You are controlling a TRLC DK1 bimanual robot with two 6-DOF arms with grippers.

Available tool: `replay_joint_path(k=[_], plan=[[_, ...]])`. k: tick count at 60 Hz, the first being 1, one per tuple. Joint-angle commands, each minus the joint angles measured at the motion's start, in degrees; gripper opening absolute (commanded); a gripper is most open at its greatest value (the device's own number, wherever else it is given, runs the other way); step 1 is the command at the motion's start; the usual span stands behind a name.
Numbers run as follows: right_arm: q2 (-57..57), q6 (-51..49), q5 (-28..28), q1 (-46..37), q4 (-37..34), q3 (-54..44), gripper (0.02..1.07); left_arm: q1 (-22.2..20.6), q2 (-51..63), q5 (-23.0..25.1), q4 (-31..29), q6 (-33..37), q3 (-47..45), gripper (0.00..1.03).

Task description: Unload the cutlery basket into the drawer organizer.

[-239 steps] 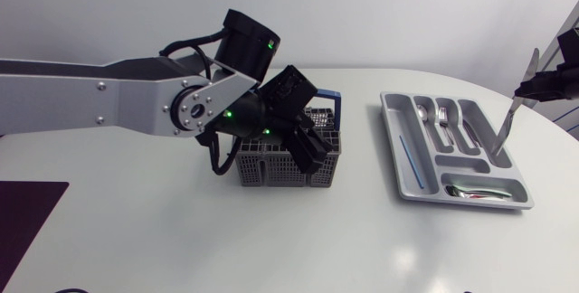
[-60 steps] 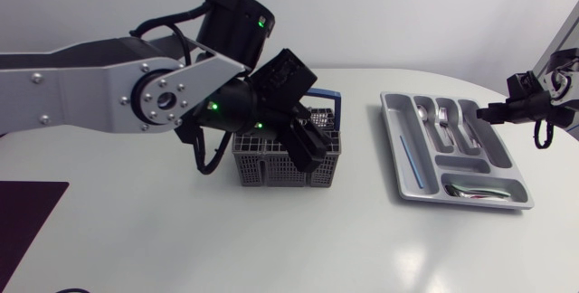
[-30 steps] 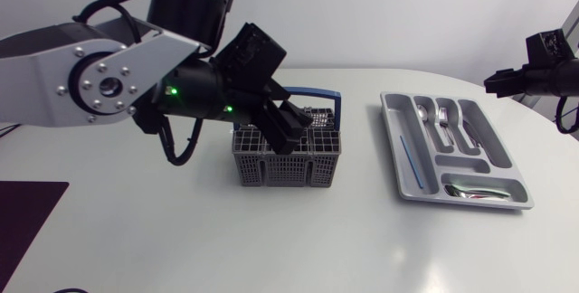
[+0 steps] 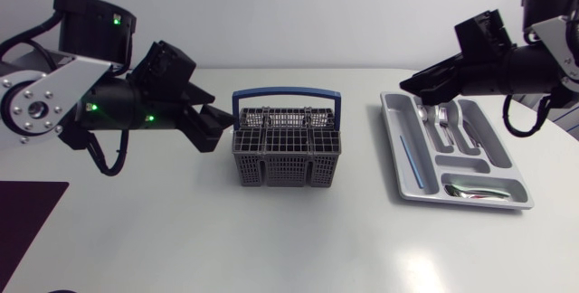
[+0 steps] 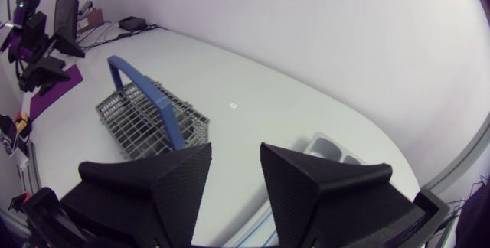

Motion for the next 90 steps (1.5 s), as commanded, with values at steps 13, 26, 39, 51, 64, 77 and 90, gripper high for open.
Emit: replay_joint_path(k=[13,26,39,51,64,77,90], plan=[[2.1,3.4,0.3,7.8,-1.3,-4.1,0.52,6.9,1.2,4.1,3.8,4.4,-6.6,0.98],[5.6,3.6,1.8,13.1,0.4,-8.1,0.51,7.5,6.5,4.5,7.8,5.2,-7.8,0.98],[8.2,3.7,2.8,15.0,2.8,-10.3,0.52,8.1,10.9,4.5,10.5,6.2,-8.2,0.98],[10.4,4.1,3.5,15.9,4.6,-10.6,0.52,7.8,14.0,4.5,12.4,6.3,-8.0,0.98],[12.9,4.4,5.2,16.5,6.0,-9.3,0.51,5.7,15.6,4.4,12.5,6.1,-7.2,0.98],[14.6,4.4,5.4,16.5,6.7,-8.4,0.51,5.2,16.2,4.5,12.9,6.0,-7.2,0.98],[8.5,5.0,5.3,17.5,5.5,-10.8,0.52,6.4,13.6,4.4,12.7,6.0,-7.4,0.98]])
